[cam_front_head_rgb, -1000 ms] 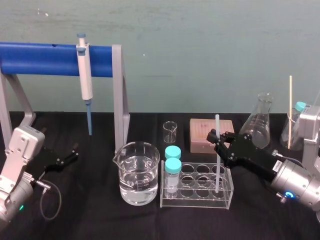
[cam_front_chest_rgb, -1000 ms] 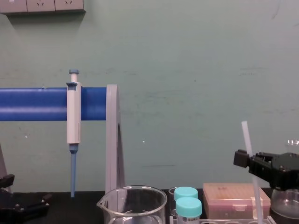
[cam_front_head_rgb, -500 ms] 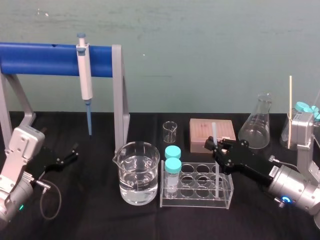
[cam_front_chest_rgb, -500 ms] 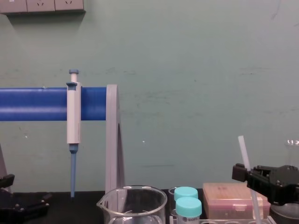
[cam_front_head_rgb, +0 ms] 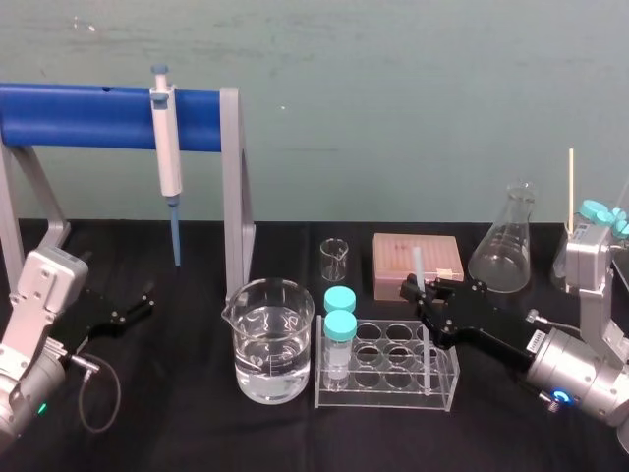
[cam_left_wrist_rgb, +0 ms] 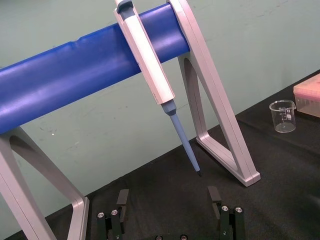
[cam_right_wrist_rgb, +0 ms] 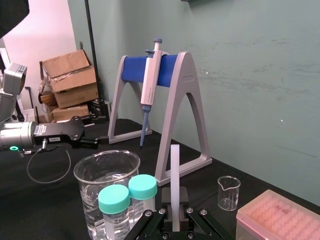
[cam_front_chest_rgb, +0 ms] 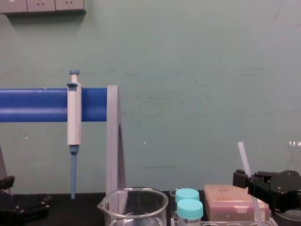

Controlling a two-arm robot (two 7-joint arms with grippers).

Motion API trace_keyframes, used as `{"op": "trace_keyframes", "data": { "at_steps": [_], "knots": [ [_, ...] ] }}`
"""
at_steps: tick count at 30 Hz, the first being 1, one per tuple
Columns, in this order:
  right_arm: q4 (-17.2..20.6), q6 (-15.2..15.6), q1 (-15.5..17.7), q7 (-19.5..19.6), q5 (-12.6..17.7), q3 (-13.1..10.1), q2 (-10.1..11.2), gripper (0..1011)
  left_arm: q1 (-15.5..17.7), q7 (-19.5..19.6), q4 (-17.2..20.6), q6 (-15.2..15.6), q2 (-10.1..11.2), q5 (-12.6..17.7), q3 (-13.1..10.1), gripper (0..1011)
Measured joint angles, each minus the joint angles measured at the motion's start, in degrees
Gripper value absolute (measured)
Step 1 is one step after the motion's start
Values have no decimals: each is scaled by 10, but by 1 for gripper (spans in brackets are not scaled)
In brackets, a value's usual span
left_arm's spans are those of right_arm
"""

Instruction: Pick up the stirring rod with one hand, then place it down.

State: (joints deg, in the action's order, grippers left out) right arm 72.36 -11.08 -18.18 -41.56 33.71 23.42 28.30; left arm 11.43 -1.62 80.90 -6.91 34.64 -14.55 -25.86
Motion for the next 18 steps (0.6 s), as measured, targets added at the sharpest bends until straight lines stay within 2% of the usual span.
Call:
{"op": "trace_keyframes", "data": {
  "at_steps": [8, 14, 15, 17, 18],
  "knots": [
    [0, 0, 0, 0, 1, 0, 0, 82, 0, 0, 0, 0, 0, 0, 0, 1000],
    [0, 0, 0, 0, 2, -1, 0, 228, 0, 0, 0, 0, 0, 0, 0, 1000],
    [0, 0, 0, 0, 2, -1, 0, 295, 0, 0, 0, 0, 0, 0, 0, 1000],
    [0, 0, 0, 0, 2, -1, 0, 336, 0, 0, 0, 0, 0, 0, 0, 1000],
    [0, 0, 0, 0, 2, -1, 0, 396, 0, 0, 0, 0, 0, 0, 0, 1000]
  ]
}}
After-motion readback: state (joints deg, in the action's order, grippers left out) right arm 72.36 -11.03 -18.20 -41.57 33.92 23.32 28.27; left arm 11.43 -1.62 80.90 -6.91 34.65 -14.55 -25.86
